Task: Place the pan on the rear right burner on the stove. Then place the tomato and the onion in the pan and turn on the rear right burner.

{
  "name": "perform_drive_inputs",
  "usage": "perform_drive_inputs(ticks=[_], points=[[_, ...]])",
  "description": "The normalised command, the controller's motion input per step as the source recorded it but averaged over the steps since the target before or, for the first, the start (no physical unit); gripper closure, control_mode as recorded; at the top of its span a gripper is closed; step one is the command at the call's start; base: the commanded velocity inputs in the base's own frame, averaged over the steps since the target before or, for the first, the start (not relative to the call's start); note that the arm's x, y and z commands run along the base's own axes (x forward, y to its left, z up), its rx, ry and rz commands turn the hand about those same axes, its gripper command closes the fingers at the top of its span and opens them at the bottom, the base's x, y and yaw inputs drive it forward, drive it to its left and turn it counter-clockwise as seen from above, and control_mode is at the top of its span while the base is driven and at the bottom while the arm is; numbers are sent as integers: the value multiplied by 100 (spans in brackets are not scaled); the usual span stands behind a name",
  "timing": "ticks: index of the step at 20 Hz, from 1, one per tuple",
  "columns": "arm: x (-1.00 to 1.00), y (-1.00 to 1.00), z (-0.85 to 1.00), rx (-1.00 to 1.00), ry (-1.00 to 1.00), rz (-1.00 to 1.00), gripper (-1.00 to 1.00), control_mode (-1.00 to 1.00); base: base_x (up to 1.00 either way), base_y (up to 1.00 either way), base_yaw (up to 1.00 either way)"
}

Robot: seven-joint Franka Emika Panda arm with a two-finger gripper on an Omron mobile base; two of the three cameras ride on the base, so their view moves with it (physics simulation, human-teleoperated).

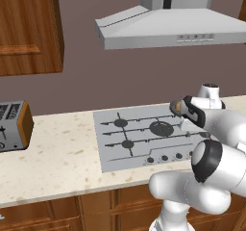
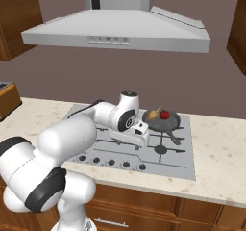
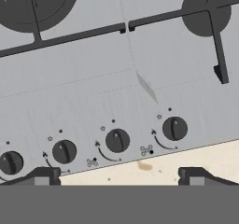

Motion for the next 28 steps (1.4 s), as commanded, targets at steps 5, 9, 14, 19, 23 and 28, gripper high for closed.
perform_drive_inputs(ticks=[5,9,14,19,23,28], points=[[-5,0,0,4,0,0,-100,-100,0,0,0],[-9,-3,0,2,0,0,-100,-100,0,0,0],[-14,-1,0,1,0,0,-100,-100,0,0,0],[-17,0,0,0,0,0,-100,-100,0,0,0],[-14,0,0,0,0,0,-100,-100,0,0,0],[-13,0,0,0,0,0,-100,-100,0,0,0]])
